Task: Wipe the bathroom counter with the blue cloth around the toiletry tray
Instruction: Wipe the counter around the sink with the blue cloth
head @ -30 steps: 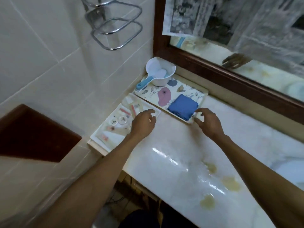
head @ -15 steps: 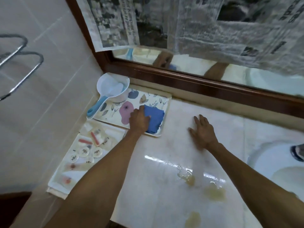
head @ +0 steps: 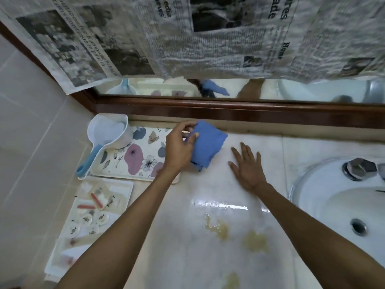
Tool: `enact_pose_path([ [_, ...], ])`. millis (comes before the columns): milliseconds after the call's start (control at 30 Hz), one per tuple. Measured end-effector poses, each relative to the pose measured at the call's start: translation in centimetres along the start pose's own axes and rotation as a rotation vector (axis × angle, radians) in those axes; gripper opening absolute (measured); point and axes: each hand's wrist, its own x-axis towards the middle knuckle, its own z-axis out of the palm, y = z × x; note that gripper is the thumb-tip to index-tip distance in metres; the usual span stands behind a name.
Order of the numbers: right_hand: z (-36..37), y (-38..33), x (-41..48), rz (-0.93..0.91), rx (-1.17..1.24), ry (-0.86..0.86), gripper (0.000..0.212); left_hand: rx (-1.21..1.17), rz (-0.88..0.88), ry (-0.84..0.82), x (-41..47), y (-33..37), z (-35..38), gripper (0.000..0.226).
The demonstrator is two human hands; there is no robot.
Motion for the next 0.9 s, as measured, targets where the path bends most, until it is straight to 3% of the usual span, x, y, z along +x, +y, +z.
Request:
enact_pose_path([
  [100, -0.9, 2.9, -0.5, 0.088, 0.013, -0.002, 0.062, 0.005, -0.063, -0.003, 0.3, -1.0, 2.4, 0.026],
  [200, -1.8, 5.2, -1.1, 0.157, 0.015, 0.013, 0.062, 0.328, -0.048, -0.084, -0.4, -4.6, 4.7, 0.036],
  [333, -1.8, 7.3, -2.4, 0.178, -0.010, 0.041, 0.065, 0.628, 0.180, -0.355, -2.3, -8.0, 8.3, 0.059],
  [433, -1.2, 7.8, -2.9, 0.168, -0.018, 0.046, 0.065, 0.824, 0.205, -0.516, -3.2, -10.1, 10.4, 0.067],
  [600, 0.2, 6.8, -3.0, 0.194, -0.019, 0.154, 0.059, 0.863, 0.238, -0.493, -4.8, -10.7, 10.5, 0.062],
  [767, 0.0, 7.1, -3.1, 0.201, 0.012, 0.161, 0.058, 0.842, 0.352, -0.592, -3.6, -11.6, 8.4, 0.061],
  [900, -1.7, 8.1, -3.6, 0.194, 0.088, 0.107, 0.054, 0.874, 0.099, -0.395, -0.8, -9.4, 12.9, 0.061],
])
